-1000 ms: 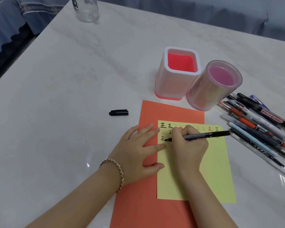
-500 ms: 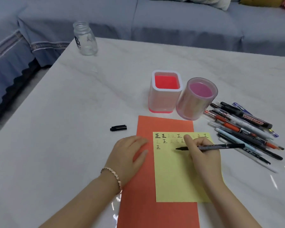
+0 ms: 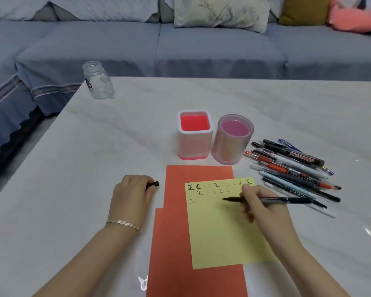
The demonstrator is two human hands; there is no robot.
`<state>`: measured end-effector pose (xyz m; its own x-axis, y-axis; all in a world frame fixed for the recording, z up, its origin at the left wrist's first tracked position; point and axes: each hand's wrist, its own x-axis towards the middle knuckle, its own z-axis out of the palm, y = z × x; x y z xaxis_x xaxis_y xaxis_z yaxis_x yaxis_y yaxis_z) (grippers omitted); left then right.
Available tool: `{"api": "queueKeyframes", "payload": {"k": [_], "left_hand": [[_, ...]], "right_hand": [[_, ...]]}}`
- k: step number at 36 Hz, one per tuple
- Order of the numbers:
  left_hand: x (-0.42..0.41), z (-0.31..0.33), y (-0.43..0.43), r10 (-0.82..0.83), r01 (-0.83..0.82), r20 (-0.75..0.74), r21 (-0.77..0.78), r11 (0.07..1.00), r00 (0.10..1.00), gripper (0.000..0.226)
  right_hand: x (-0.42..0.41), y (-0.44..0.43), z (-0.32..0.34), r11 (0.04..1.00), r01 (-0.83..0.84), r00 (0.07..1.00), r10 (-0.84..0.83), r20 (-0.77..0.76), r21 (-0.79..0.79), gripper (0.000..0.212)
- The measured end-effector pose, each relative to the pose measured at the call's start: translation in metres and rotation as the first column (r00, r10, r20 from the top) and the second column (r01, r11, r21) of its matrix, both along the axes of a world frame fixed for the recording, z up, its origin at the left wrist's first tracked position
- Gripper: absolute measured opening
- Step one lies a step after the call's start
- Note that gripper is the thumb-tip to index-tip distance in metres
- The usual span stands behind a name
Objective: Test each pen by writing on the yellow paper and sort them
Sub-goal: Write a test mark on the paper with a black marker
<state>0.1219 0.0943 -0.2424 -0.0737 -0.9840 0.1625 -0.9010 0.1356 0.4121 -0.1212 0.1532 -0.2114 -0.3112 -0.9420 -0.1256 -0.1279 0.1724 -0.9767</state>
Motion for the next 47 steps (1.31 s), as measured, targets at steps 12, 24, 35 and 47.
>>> {"api": "queueKeyframes", "payload": {"k": [12, 24, 35, 47], "left_hand": [[-0.05, 0.063, 0.047, 0.003, 0.136, -0.783, 0.112, 0.984, 0.623, 0.016], [-0.057, 0.068, 0.051, -0.09, 0.201, -0.722, 0.069, 0.977, 0.686, 0.024], [-0.075, 0.068, 0.053, -0.31, 0.461, -0.653, 0.068, 0.885, 0.692, 0.011], [-0.111, 0.076, 0.035, 0.047, 0.68, -0.847, 0.456, 0.574, 0.529, 0.026]], "right_hand": [[0.007, 0.012, 0.039, 0.998, -0.051, 0.905, 0.06, 0.421, -0.033, 0.058], [0.01, 0.017, 0.046, 0.986, -0.119, 0.92, 0.154, 0.361, -0.118, 0.074], [0.01, 0.013, 0.045, 0.994, -0.082, 0.977, 0.096, 0.189, -0.077, 0.043], [-0.015, 0.013, 0.032, 0.988, -0.1, 0.978, 0.119, 0.172, -0.114, 0.033]]}}
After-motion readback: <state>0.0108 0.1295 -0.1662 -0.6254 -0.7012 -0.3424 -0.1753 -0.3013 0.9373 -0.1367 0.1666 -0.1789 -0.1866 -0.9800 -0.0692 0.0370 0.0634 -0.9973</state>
